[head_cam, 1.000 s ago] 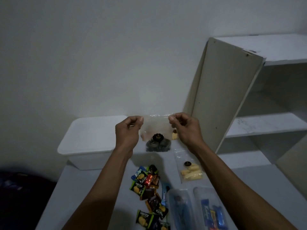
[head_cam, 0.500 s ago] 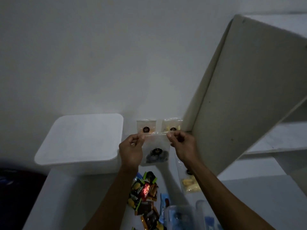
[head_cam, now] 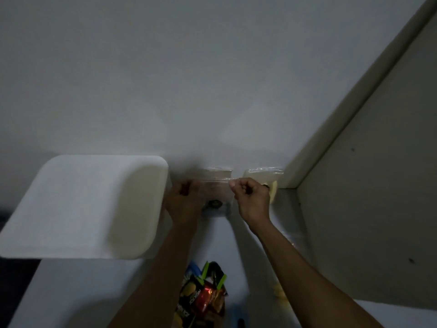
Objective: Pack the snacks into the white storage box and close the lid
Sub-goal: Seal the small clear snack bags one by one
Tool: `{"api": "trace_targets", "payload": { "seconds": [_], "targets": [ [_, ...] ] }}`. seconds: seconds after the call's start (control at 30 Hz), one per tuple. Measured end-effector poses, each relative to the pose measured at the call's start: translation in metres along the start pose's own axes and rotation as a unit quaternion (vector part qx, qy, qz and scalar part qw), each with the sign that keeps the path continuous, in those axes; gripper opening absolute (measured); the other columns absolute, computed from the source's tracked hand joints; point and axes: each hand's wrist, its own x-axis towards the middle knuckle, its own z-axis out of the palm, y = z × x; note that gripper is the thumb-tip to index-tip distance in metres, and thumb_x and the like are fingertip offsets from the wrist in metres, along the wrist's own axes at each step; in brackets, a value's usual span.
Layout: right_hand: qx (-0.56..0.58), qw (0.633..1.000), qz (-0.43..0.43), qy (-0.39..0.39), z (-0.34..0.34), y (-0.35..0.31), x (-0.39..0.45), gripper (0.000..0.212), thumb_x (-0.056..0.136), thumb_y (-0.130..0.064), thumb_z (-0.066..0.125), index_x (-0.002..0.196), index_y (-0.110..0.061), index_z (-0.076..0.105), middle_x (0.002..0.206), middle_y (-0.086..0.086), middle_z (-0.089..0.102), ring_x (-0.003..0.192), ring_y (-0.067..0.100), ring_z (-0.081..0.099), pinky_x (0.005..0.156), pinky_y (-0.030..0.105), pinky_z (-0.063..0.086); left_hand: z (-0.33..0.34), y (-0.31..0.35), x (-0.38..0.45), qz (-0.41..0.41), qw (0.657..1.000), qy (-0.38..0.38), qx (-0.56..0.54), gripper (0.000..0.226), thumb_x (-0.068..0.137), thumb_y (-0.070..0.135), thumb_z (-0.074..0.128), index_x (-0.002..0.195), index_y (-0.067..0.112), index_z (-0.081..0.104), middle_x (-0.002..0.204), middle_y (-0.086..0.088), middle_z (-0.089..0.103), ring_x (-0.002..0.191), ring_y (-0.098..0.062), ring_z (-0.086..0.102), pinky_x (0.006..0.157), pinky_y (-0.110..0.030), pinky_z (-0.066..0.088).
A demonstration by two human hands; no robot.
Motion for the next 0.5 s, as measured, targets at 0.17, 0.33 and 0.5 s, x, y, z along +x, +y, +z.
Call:
{"api": "trace_targets", "payload": {
  "seconds": [0.17, 0.33, 0.5],
  "targets": [
    [-0.005, 1.0, -0.004, 0.016, 0.014, 0.01, 0.019, 0.011, 0.087, -0.017, 0.074, 0.084, -0.007, 0.072, 0.078, 0.009, 0.072, 0.071, 0.01, 0.063, 0.066, 0.015, 0.05, 0.019, -0.007, 0.024, -0.03, 0.999, 0.01, -0.02, 0.001, 0.083, 0.013, 0.07, 0.084, 0.012, 0.07, 0.077, -0.002, 0.069, 0.075, -0.016, 0.062, 0.074, -0.029, 0.052],
    [-0.012, 0.999, -0.007, 0.032, 0.022, 0.012, 0.034, 0.01, 0.088, -0.014, 0.072, 0.085, -0.005, 0.071, 0.083, 0.02, 0.07, 0.072, 0.013, 0.059, 0.065, 0.015, 0.048, 0.03, -0.007, 0.039, -0.011, 1.0, 0.009, 0.004, 0.001, 0.084, 0.015, 0.07, 0.083, 0.015, 0.069, 0.078, -0.003, 0.068, 0.076, -0.018, 0.064, 0.076, -0.031, 0.052],
    [-0.034, 0.999, 0.002, 0.036, 0.024, 0.019, 0.039, 0.023, 0.085, -0.024, 0.076, 0.102, -0.01, 0.071, 0.094, 0.008, 0.071, 0.088, 0.019, 0.067, 0.082, 0.028, 0.055, 0.032, -0.008, 0.042, -0.027, 1.0, -0.002, 0.003, 0.015, 0.085, 0.021, 0.071, 0.096, 0.011, 0.071, 0.09, -0.004, 0.072, 0.087, -0.02, 0.067, 0.084, -0.032, 0.053]
  ]
}}
